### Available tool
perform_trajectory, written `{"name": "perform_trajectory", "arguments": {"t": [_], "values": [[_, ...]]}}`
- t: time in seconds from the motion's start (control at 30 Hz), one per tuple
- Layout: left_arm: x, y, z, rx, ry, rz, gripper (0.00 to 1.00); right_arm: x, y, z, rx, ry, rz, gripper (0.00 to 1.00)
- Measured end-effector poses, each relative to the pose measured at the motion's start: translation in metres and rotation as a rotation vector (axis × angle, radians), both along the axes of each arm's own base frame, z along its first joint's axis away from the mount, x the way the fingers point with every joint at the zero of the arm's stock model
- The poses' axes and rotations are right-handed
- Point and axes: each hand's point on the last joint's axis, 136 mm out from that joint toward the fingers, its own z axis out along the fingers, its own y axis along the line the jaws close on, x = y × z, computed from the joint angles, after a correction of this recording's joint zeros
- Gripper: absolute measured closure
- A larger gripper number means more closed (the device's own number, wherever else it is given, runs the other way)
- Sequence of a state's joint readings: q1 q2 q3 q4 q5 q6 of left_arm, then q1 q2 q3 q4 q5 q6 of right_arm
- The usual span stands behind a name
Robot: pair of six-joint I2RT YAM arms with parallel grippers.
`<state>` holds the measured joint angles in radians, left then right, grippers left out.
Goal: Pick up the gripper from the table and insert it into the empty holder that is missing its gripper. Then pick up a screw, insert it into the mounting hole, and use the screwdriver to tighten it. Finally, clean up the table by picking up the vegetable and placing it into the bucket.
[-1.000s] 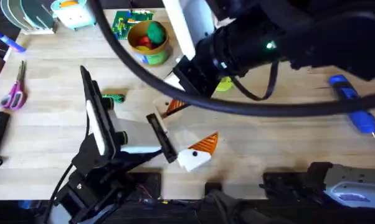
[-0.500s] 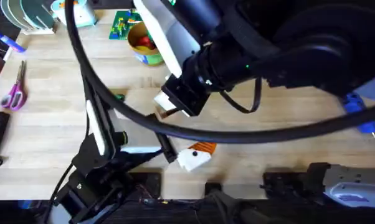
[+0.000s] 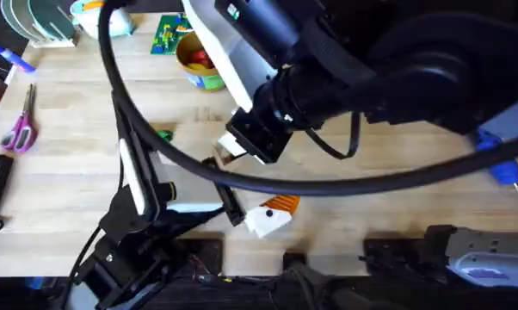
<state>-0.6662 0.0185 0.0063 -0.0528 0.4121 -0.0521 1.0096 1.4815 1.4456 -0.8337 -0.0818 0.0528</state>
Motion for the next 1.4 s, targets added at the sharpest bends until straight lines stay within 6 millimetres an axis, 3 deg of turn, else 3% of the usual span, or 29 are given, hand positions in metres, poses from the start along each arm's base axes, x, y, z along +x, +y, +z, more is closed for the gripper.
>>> {"name": "perform_trajectory", "arguments": {"t": [0.3,0.53,0.73,0.8,0.93,1.07,1.17,1.4], "values": [[0.0,0.0,-0.001,-0.002,0.01,0.003,0.008,-0.001,0.004,-0.017,-0.045,0.024,0.006,0.994],[0.001,0.001,-0.001,-0.002,0.01,0.007,0.007,-0.001,0.004,-0.017,-0.047,0.02,0.004,0.982],[0.001,0.001,0.0,-0.003,0.006,0.006,0.008,0.004,-0.002,-0.016,-0.05,0.018,-0.012,0.212],[0.001,0.0,0.0,-0.002,0.004,0.004,0.008,0.011,-0.011,-0.012,-0.049,0.019,-0.041,0.084],[0.0,0.0,0.0,-0.002,0.003,0.001,0.008,0.022,-0.044,0.005,-0.039,0.02,-0.117,0.068],[0.0,0.0,0.0,-0.002,0.003,-0.001,0.008,0.028,-0.094,0.032,-0.015,0.004,-0.226,0.058],[0.0,0.0,0.0,-0.002,0.003,-0.002,0.008,0.015,-0.119,0.049,0.004,-0.018,-0.224,0.053],[0.0,0.0,0.0,0.0,0.0,-0.003,0.008,-0.029,-0.147,0.071,0.03,-0.05,-0.121,0.024]]}}
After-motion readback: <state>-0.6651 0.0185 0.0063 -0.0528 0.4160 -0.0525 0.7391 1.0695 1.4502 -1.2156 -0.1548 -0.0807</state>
